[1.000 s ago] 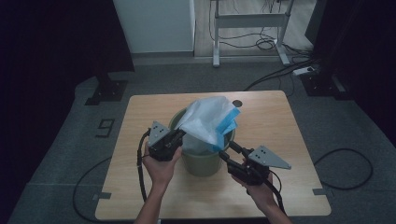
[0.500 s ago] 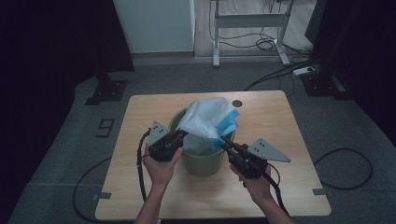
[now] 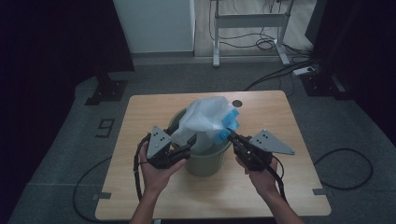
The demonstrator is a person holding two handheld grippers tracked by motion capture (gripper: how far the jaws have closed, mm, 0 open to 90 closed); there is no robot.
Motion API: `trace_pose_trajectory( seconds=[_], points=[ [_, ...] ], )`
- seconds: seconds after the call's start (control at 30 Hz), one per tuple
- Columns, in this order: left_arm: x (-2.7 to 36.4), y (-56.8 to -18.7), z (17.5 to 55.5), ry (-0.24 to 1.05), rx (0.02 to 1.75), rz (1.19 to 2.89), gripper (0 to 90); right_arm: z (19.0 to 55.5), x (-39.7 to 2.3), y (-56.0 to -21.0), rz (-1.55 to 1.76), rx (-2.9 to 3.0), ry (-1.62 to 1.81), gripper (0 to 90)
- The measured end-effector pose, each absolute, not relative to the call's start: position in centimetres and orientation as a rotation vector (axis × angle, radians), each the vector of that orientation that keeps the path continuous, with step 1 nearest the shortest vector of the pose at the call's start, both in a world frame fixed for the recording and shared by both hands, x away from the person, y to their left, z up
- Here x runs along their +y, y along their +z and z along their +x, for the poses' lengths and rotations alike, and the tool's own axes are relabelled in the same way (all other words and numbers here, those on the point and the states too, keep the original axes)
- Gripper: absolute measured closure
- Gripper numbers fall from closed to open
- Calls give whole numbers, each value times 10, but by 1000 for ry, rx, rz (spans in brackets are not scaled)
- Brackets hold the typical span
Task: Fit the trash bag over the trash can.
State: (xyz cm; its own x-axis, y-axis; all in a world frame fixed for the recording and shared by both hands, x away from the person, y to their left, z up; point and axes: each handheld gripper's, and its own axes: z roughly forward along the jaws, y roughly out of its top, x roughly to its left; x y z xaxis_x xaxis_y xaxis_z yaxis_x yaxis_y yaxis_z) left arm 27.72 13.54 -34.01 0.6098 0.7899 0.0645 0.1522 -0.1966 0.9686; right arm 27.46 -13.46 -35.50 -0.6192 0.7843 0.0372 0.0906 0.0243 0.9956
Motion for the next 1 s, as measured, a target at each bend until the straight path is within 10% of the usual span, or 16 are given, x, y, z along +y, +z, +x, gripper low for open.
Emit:
trace_pose_trajectory(
  seconds=[0.43, 0.63, 1.0],
  points=[
    [110, -326, 290, 703, 710, 1836, 361, 281, -134, -345, 890, 1806, 1656, 893],
    [111, -324, 290, 666, 688, 1821, 731, 280, -133, -338, 876, 1811, 1653, 894],
    [121, -327, 290, 633, 680, 1784, 900, 280, -138, -334, 878, 1804, 1656, 893]
  ],
)
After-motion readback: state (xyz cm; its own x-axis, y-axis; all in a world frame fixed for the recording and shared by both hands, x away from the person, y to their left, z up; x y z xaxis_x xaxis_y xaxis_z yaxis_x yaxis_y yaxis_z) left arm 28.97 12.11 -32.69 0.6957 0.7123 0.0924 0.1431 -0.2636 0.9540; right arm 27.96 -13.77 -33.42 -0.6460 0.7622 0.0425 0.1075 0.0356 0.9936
